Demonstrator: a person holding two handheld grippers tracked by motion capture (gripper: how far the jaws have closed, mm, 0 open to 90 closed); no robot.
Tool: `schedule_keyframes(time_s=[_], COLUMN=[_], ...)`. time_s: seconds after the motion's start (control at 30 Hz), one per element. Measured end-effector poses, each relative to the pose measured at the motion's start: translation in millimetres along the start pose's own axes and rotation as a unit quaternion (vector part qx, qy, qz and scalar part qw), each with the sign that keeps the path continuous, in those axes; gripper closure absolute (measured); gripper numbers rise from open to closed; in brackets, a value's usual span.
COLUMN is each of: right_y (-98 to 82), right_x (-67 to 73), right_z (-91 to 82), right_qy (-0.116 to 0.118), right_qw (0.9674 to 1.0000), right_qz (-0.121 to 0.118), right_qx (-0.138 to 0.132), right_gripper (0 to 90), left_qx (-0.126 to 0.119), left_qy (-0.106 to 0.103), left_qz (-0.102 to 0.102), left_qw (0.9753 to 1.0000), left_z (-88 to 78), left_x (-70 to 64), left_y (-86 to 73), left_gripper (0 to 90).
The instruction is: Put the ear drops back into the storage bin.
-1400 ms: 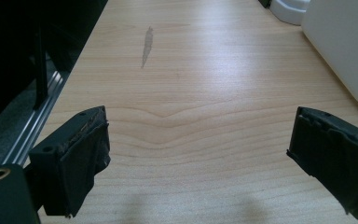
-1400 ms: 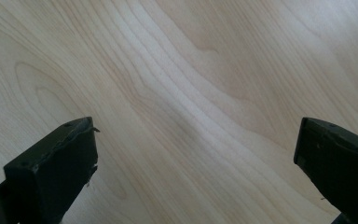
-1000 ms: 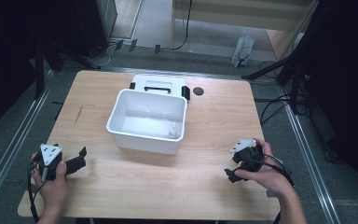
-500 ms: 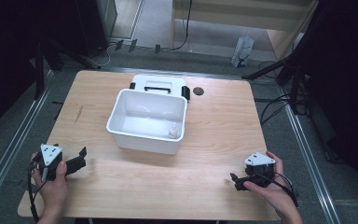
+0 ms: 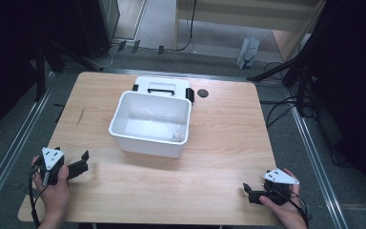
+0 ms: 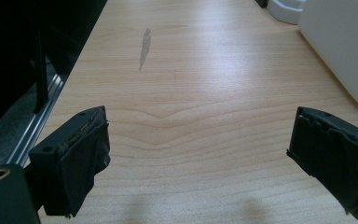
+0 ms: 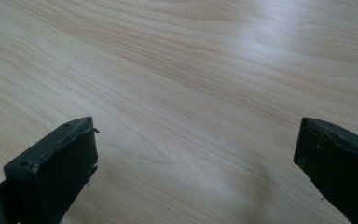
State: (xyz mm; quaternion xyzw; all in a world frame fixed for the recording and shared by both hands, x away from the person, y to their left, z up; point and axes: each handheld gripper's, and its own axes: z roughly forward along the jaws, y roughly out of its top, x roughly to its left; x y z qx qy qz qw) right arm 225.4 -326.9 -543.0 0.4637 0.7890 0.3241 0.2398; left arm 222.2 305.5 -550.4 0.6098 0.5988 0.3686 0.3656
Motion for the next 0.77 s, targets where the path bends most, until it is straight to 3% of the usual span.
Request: schedule_keyframes(time_s=[0.23, 0.4, 0.5, 0.6, 0.77], right_y=[-12.8, -15.8, -15.7, -14.8, -14.3], right_x=[-9.5, -13.6, -15.6, -15.6, -15.4], right_z=[-2.9, -8.2, -8.0, -6.0, -5.1], right_qy=[-0.019, -0.044, -0.049, -0.056, -0.049], right_qw=[0.9981, 0.9932, 0.9913, 0.9914, 0.9926], right_qz=[0.05, 0.084, 0.105, 0.106, 0.101], right_qx=[-0.031, -0.067, -0.062, -0.051, -0.046], right_gripper=[0.0, 0.0, 0.0, 0.0, 0.0], left_qx=[0.002, 0.003, 0.002, 0.003, 0.009], left_qy=[0.0, -0.001, -0.001, 0.001, 0.003], left_qz=[-0.002, -0.001, -0.001, 0.001, 0.001], left_qw=[1.0, 1.0, 1.0, 1.0, 1.0], left_z=[0.6, 1.7, 1.6, 0.9, 1.9], left_x=[0.2, 0.3, 0.2, -0.2, -0.3], left_y=[0.3, 0.6, 0.5, 0.4, 0.9], left_gripper=[5.8, 5.8, 5.8, 5.8, 5.8])
